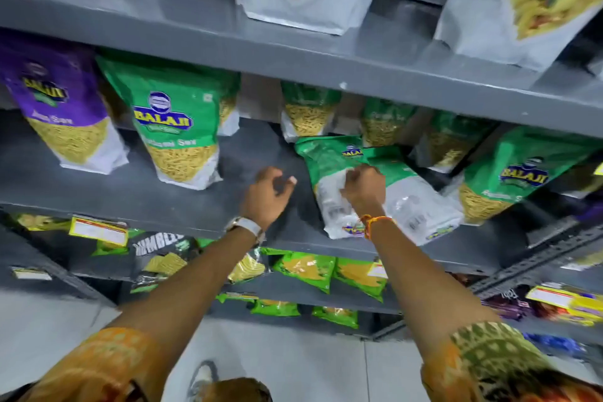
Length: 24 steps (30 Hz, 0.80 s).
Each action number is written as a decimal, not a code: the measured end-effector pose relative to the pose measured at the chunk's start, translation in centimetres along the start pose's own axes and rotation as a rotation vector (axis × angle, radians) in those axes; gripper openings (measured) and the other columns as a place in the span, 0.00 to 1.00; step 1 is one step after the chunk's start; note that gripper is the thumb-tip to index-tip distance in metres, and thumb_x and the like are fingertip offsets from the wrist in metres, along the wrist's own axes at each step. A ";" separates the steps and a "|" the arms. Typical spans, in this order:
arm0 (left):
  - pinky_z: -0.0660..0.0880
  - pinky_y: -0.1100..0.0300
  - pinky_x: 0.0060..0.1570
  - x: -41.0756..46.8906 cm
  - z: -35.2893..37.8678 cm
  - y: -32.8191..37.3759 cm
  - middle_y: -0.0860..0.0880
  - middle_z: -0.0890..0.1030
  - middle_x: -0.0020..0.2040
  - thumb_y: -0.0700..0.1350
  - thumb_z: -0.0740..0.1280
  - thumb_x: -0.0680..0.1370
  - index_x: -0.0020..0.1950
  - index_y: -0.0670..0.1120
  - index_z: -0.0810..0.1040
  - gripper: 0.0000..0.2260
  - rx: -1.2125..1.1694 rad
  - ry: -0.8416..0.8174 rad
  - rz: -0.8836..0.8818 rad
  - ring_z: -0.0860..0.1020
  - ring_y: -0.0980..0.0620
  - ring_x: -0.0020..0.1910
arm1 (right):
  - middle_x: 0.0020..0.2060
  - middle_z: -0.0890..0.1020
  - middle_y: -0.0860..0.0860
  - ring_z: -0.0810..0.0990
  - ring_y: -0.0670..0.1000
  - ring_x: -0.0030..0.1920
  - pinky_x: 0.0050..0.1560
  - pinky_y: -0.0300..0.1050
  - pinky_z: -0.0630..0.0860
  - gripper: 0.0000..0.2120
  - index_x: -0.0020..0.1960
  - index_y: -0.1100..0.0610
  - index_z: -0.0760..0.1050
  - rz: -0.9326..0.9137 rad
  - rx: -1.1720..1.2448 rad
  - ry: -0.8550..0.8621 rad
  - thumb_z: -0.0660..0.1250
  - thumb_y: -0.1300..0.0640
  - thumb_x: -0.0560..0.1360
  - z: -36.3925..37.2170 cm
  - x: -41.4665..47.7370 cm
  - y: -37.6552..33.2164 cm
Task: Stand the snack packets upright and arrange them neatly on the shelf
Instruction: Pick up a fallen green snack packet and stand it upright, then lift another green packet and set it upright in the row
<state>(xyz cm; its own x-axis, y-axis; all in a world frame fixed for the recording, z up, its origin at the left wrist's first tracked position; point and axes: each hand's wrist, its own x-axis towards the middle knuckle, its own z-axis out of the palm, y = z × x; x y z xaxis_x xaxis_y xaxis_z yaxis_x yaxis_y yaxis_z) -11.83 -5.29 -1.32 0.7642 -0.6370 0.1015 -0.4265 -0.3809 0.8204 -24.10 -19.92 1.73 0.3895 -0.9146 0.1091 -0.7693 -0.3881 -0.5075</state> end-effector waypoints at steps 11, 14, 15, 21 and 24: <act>0.78 0.50 0.55 0.7 10.2 2.7 0.46 0.80 0.59 0.72 0.73 0.47 0.61 0.44 0.75 0.50 -0.377 -0.382 -0.592 0.80 0.45 0.54 | 0.59 0.77 0.66 0.75 0.65 0.60 0.59 0.52 0.72 0.22 0.57 0.69 0.73 0.295 0.354 -0.278 0.57 0.50 0.77 -0.7 2.7 5.5; 0.75 0.60 0.45 -0.1 8.5 3.5 0.48 0.80 0.50 0.58 0.79 0.57 0.53 0.40 0.77 0.32 -0.452 -0.304 -0.579 0.78 0.52 0.49 | 0.57 0.79 0.62 0.77 0.59 0.57 0.59 0.49 0.72 0.16 0.55 0.66 0.73 0.379 0.537 -0.261 0.64 0.56 0.73 0.2 2.3 5.1; 0.74 0.61 0.38 -0.2 7.8 3.8 0.47 0.80 0.43 0.49 0.78 0.64 0.49 0.41 0.77 0.20 -0.469 -0.257 -0.551 0.77 0.53 0.43 | 0.55 0.78 0.59 0.77 0.57 0.54 0.59 0.49 0.72 0.13 0.53 0.63 0.72 0.403 0.622 -0.254 0.67 0.58 0.71 0.4 2.2 4.8; 0.75 0.69 0.34 1.8 2.9 3.0 0.47 0.82 0.44 0.33 0.75 0.66 0.51 0.39 0.76 0.16 -0.428 -0.131 -0.349 0.77 0.52 0.39 | 0.41 0.78 0.55 0.76 0.55 0.40 0.35 0.41 0.74 0.26 0.63 0.63 0.66 0.306 1.026 -0.315 0.66 0.75 0.67 0.1 2.3 0.9; 0.75 0.53 0.47 3.2 0.8 2.5 0.45 0.79 0.47 0.37 0.77 0.63 0.41 0.48 0.71 0.17 -0.361 -0.064 -0.257 0.77 0.48 0.46 | 0.45 0.79 0.59 0.75 0.55 0.47 0.36 0.39 0.75 0.24 0.60 0.69 0.70 0.135 1.023 -0.296 0.61 0.81 0.65 0.0 2.3 -0.6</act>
<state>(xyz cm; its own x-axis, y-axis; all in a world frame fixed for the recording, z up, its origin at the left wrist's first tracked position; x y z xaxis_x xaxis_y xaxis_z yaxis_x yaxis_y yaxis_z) -10.85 -8.81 0.65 0.7866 -0.5971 -0.1571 -0.0214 -0.2808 0.9595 -22.77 -21.83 2.29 0.5459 -0.8256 -0.1429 -0.0793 0.1189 -0.9897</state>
